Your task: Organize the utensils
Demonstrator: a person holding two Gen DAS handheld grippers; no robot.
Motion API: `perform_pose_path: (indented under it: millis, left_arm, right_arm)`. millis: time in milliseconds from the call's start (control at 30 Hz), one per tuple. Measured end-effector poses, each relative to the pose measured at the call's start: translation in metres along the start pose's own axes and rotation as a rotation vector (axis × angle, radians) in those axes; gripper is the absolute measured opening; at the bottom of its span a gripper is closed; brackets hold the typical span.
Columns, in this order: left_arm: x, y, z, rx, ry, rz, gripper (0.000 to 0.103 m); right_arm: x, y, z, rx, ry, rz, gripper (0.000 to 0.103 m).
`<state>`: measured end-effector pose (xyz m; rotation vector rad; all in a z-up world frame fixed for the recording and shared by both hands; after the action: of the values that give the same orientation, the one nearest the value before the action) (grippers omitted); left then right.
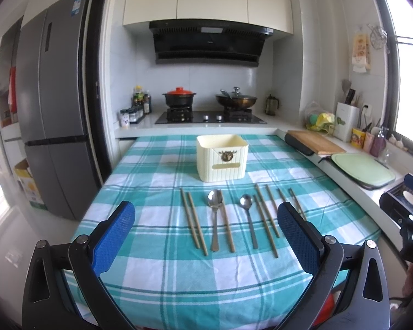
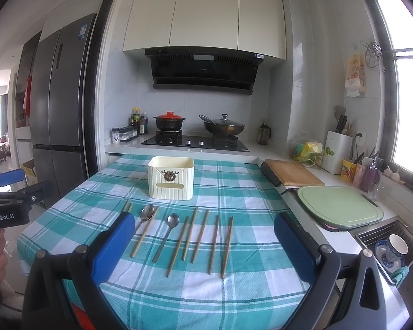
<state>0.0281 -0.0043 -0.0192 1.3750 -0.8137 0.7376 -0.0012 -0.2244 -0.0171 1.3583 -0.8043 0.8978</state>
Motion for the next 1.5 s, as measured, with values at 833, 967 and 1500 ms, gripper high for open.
perform_pose_path:
  millis: [833, 967, 1500]
  left_arm:
    - [0.005, -0.011, -0.008, 0.024, 0.009, -0.015, 0.103]
    - [0.005, -0.021, -0.019, 0.054, 0.04, -0.032, 0.103]
    - [0.004, -0.09, -0.055, 0.07, 0.121, -0.207, 0.102]
  right_arm:
    - [0.001, -0.008, 0.006, -0.039, 0.001, -0.005, 0.103]
    - [0.002, -0.015, 0.011, -0.056, 0.005, -0.012, 0.103]
    - [0.008, -0.051, 0.034, -0.162, 0.077, 0.0, 0.103]
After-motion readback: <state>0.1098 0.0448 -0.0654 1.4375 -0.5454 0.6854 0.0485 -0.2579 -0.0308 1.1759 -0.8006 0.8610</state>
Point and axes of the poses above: each gripper's, at about its wrist camera, not at the fingertips, and y roughly against the way its jaws point, z to its right, x to its top, the point moved 2 cm from there along -y, roughly the way its jaws point, and after that the axes turned 9 degrees about -z, right-handed, at the moved point
